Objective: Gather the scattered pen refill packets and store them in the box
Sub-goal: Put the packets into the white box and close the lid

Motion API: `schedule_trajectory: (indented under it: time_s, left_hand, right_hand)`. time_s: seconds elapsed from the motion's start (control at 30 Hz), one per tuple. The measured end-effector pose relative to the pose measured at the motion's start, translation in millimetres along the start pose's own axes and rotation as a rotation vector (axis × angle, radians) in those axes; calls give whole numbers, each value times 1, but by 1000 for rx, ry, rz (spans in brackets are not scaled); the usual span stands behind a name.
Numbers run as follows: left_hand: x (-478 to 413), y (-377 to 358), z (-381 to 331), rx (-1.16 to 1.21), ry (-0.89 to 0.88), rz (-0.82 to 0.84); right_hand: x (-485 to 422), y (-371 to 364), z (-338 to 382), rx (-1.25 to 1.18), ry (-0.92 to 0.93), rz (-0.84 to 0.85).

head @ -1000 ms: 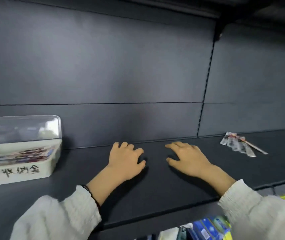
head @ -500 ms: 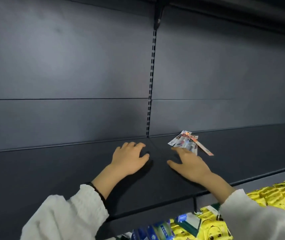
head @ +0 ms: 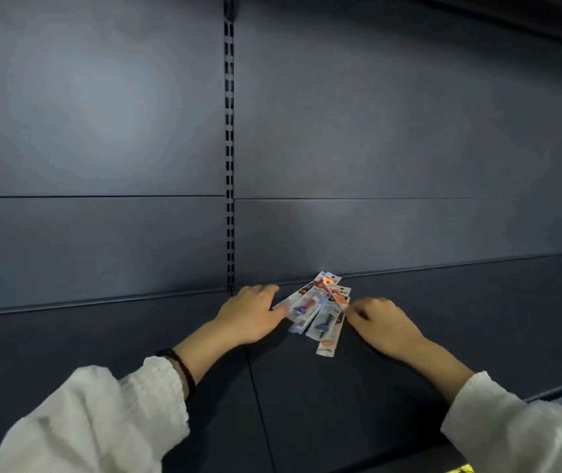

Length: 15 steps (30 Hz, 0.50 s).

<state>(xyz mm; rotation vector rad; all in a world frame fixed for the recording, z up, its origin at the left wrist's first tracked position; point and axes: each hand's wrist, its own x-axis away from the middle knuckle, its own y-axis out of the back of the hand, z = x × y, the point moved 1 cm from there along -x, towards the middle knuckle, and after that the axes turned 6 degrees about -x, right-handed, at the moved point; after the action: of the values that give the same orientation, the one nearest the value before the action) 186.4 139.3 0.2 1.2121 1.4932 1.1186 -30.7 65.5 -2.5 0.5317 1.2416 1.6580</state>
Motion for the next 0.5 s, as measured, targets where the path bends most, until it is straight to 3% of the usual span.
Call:
schedule_trajectory:
  time_s: [0.1, 0.3, 0.5]
  left_hand:
    - [-19, -6, -13, 13, 5, 8]
    - [-49, -20, -43, 1, 85, 5]
    - [-64, -32, -74, -96, 206, 197]
  right_hand:
    - [-18, 1, -5, -121, 33, 29]
    - [-54, 9, -21, -587, 1, 138]
    - [-87, 13, -55, -681, -4, 70]
